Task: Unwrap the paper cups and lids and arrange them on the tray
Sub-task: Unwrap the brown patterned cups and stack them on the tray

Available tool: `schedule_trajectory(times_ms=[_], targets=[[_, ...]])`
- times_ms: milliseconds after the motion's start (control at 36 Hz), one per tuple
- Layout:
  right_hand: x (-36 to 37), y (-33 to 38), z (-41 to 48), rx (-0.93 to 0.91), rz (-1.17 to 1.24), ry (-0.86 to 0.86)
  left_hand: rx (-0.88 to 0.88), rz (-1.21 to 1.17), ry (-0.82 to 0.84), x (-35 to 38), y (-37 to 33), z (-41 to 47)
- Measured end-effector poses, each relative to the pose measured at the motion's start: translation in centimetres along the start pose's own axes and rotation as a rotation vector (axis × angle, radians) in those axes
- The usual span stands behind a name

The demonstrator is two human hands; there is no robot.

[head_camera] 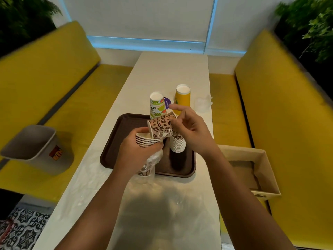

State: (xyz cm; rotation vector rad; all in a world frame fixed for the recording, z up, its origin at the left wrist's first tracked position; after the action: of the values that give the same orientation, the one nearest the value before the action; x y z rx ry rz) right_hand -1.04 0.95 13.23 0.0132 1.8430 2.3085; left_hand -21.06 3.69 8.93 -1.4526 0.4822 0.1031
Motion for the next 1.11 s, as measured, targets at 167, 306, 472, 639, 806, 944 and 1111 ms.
schedule_trajectory(times_ms=[167,306,472,639,806,944,1111], targets=[[0.5,-0.9,-0.6,0.181,-0.160,0.295,-0.015,-0.002,-0.036,-0.3,0.2,0.3],[0.1,-0.4,0.2,0.064,-0.315,0.187,-0.026,0.002,-0.037,0.1,0.2,0.5],[-3.1,-2.5,1.6,-0.019,-0.510,-0.264,-0.054,0.009,-0.030,0.5,0.4,0.8],[-1.6,-9.1,1.8,0.210,-0.729,-0.096,-0.105,-0.046,-0.018,0.8,0.7,0.8],[-1.9,-7.5,-0.6,0.074,-0.693,-0.302,-0.180,-0.213,-0.016,0.9,1.4,1.1],[0.6,-3.5,-4.8,-0.100,-0.423,-0.426,-0.237,-0.425,-0.049,1.1,1.2,1.2],[6.2,-4.9,-6.4,0.156,-0.014,-0.097,-0.254,-0.634,-0.113,2.4,-1.1,0.3]])
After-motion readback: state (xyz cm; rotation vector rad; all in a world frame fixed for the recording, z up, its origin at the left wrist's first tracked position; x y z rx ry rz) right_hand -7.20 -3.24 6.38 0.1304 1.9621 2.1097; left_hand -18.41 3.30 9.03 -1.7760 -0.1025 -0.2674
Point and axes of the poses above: each hand's wrist, its own z-axis towards the middle knuckle, its own x-axis out of the palm, y = z × x, the point moved 8 cm from there along z, towards the middle knuckle, and after that the axes turned 7 degrees about x, right-handed, at the moved point
